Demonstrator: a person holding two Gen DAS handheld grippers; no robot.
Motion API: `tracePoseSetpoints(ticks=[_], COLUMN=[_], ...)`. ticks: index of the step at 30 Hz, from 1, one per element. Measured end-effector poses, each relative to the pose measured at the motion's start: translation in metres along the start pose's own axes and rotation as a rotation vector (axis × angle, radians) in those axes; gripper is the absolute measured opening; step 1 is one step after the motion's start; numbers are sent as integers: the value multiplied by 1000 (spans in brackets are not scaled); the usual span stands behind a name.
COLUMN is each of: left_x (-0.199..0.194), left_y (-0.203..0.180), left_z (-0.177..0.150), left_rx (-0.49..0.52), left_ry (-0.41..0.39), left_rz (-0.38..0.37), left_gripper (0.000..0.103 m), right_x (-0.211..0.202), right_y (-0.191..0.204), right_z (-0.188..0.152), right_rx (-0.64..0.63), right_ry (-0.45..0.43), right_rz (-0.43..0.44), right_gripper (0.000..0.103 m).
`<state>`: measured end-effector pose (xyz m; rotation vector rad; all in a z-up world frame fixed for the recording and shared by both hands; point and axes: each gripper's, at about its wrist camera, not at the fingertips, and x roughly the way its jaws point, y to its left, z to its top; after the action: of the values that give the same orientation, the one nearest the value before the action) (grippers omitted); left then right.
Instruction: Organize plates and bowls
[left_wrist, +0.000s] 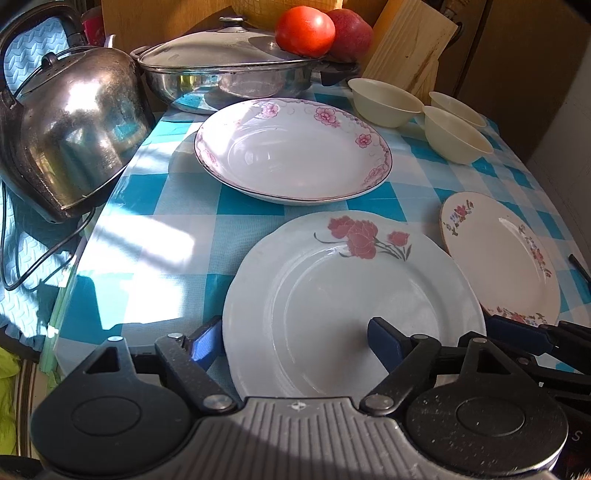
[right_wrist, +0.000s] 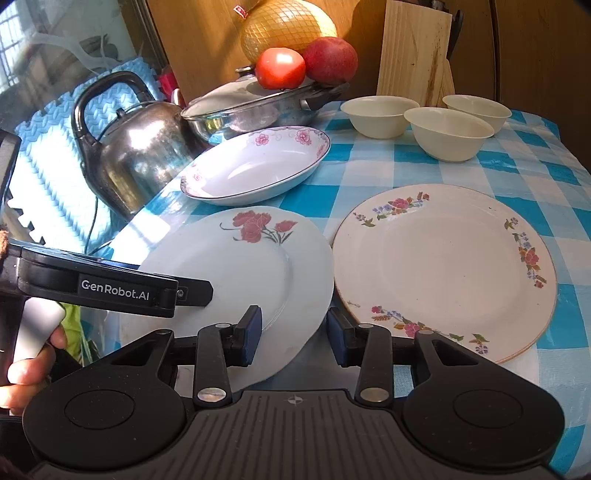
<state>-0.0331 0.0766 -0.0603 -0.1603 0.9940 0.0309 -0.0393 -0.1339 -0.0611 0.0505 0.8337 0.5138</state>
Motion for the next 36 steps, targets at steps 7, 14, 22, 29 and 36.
tracePoseSetpoints(ticks=[7, 14, 22, 29, 36], left_x=[-15, 1, 51, 79, 80], left_y=[-9, -81, -136, -138, -148], left_z=[8, 46, 71, 83, 84], left_rx=[11, 200, 326, 286, 272], left_ry=[-104, -99, -8, 74, 104], left_rz=[18, -121, -140, -181, -277], left_gripper=[76, 76, 74, 73, 76], right_x=[-26, -52, -40, -33, -31], right_y=[-21, -69, -108, -119, -133], right_z=[-1, 10, -5, -9, -3], right_rx=[87, 244, 373, 428, 477], right_ry=[-43, -183, -100, -61, -61], right_rz=[7, -149, -265, -216, -198], right_gripper=[50, 50, 49, 33, 29])
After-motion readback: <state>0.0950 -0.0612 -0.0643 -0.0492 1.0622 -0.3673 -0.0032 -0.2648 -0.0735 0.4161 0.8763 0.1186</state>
